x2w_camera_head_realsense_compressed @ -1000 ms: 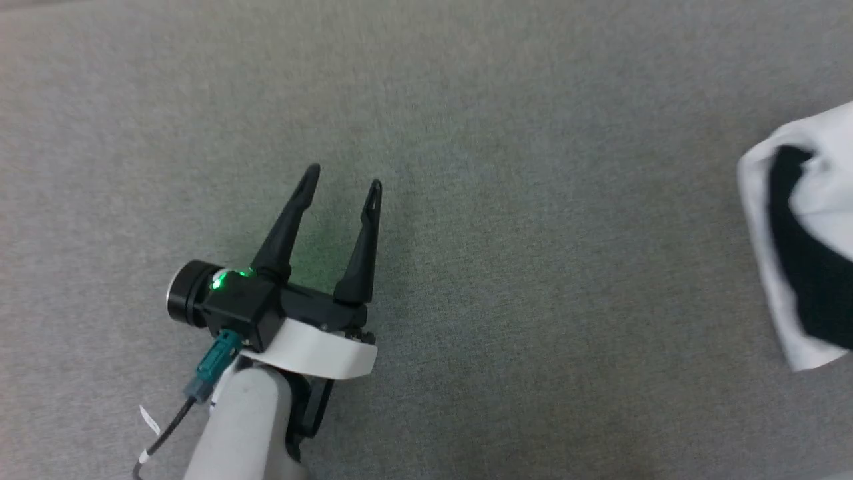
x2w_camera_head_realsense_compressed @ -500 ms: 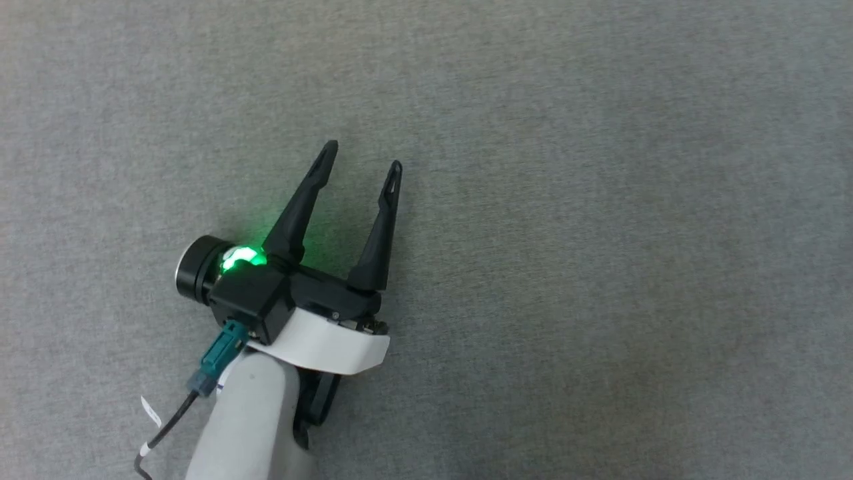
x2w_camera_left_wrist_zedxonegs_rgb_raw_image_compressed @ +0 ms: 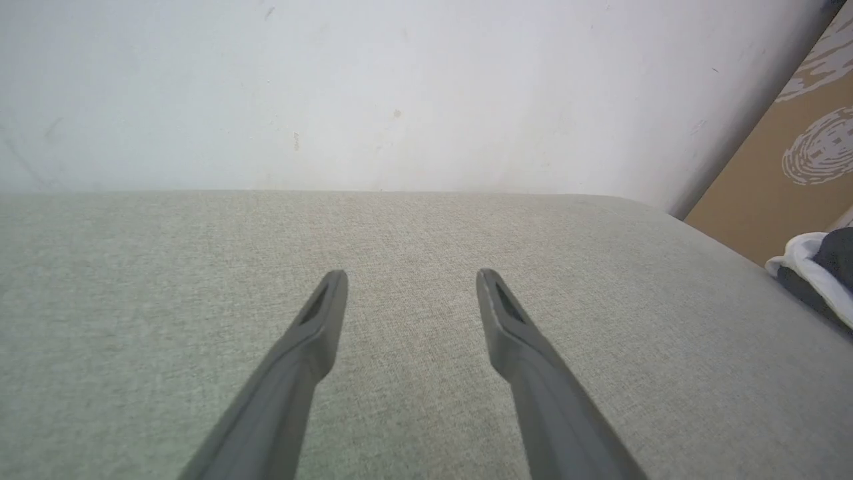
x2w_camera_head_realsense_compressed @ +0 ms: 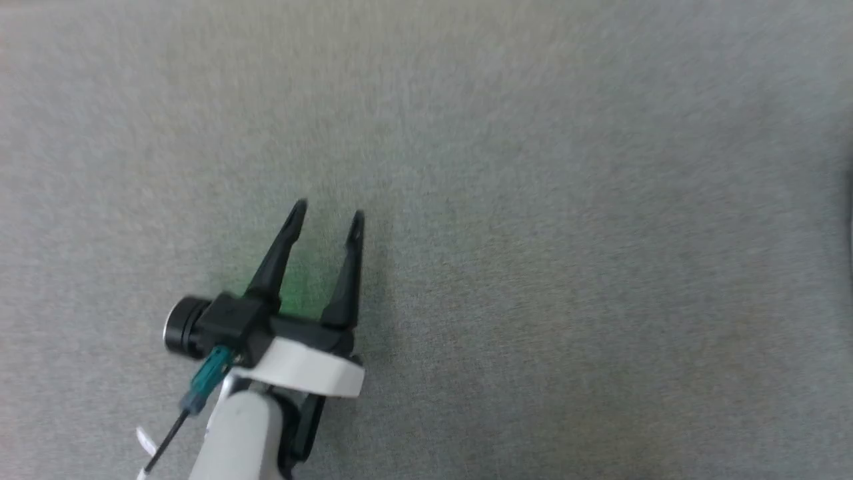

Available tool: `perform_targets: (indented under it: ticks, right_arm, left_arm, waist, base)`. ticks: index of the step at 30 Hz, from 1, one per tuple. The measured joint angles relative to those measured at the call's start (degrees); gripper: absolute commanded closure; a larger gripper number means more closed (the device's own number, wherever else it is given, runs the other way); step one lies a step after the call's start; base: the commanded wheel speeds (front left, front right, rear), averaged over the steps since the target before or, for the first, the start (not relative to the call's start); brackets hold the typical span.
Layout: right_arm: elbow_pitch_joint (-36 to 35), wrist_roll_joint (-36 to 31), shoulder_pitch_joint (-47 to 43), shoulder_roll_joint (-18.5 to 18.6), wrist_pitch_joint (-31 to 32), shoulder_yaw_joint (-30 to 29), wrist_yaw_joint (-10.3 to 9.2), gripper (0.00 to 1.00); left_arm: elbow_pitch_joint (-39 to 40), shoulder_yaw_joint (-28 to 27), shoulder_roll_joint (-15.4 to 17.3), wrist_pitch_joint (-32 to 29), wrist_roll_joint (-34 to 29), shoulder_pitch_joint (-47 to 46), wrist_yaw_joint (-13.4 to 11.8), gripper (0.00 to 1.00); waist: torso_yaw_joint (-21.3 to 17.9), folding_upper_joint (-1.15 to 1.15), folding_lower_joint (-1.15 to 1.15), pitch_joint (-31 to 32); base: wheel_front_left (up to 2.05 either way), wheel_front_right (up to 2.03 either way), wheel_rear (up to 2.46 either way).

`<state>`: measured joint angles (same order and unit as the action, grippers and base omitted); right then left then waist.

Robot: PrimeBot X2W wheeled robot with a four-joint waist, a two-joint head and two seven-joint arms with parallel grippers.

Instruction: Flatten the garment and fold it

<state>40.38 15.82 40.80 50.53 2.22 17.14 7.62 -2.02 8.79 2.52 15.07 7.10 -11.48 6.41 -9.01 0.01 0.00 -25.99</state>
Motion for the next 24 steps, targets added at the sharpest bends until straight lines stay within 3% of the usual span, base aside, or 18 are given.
perform_targets:
  ticks: [6, 11, 20, 24]
  right_arm:
    - [-7.37, 2.96, 0.31, -3.53, -2.04, -1.12, 0.00, 0.00]
    - [-16.93, 4.35, -3.09, -8.78, -5.87, -5.92, -0.01, 0.00]
    - [-33.90, -0.07, -16.62, -24.77, -11.51, -15.32, -0.01, 0.00]
    - [-38.61, -1.52, -24.07, -33.16, -12.56, -19.13, -0.01, 0.00]
  left_arm:
    - [-0.76, -2.68, 0.02, -0.01, 2.08, 3.87, -1.47, 0.00]
    - [-0.52, -5.38, 0.07, -0.01, 3.35, 6.03, -3.50, 0.00]
    - [3.19, -7.71, 0.16, 0.00, 2.56, 9.68, -8.25, 0.00]
    - [2.80, -7.40, 0.14, 0.00, 2.47, 11.41, -9.00, 0.00]
  waist:
    - [-0.29, 0.00, -0.01, 7.02]
    - [0.04, 0.00, -0.01, 12.65]
    - [2.12, 0.00, -0.01, 19.38]
    - [3.95, 0.00, 0.00, 20.57]
  base:
    - [0.00, 0.00, 0.00]
    - [0.00, 0.00, 0.00]
    - [0.00, 0.00, 0.00]
    - [0.00, 0.00, 0.00]
